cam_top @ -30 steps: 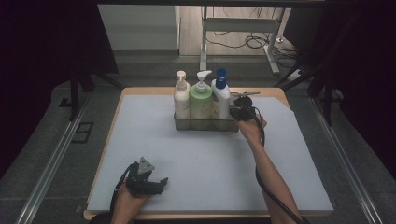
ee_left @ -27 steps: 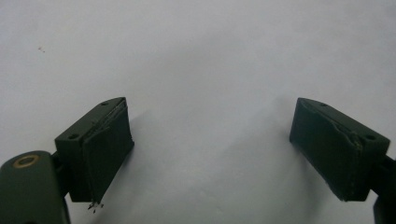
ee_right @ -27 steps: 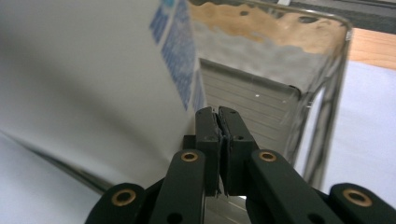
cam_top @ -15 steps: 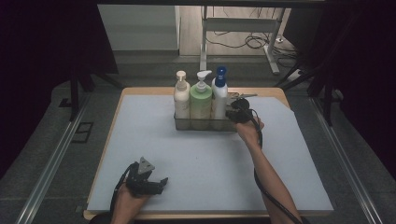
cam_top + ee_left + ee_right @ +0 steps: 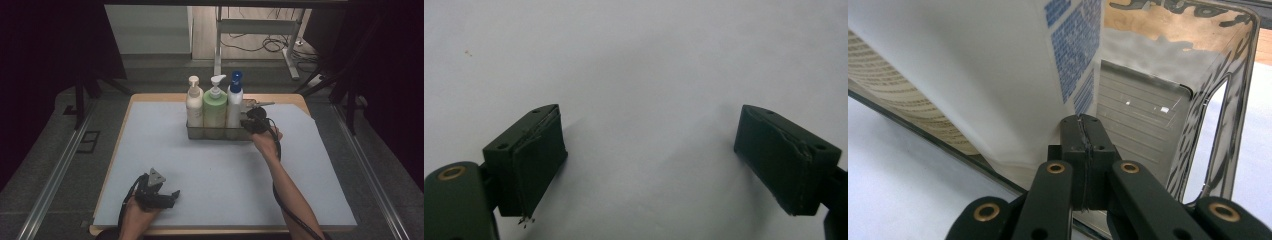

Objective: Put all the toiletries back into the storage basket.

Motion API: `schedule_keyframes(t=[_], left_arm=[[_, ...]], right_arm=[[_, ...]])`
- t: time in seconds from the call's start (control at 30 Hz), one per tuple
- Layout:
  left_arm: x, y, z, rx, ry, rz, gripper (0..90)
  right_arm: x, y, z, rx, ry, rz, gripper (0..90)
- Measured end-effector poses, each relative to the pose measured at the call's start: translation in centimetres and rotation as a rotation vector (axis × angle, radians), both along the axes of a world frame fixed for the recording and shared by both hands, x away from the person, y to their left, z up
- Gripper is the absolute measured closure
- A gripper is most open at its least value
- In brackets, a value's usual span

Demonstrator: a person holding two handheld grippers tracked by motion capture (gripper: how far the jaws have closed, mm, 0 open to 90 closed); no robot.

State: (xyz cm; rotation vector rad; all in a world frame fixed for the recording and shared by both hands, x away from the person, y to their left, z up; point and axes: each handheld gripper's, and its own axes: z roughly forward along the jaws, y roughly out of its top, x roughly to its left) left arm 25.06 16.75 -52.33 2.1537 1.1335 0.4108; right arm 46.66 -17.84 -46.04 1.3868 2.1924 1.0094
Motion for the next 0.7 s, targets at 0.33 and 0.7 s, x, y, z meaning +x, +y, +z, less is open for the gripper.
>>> schedule_keyframes(t=[0.33, 0.7], left_arm=[[0.0, 0.0, 0.0, -0.001, -0.001, 0.000, 12.3], [0.0, 0.0, 0.0, -0.003, -0.002, 0.001, 12.3]], right_arm=[[0.0, -0.6, 0.0, -0.038, -0.016, 0.006, 71.9], [-0.9, -1.7, 1.4, -0.050, -0.053, 0.026, 48.7]])
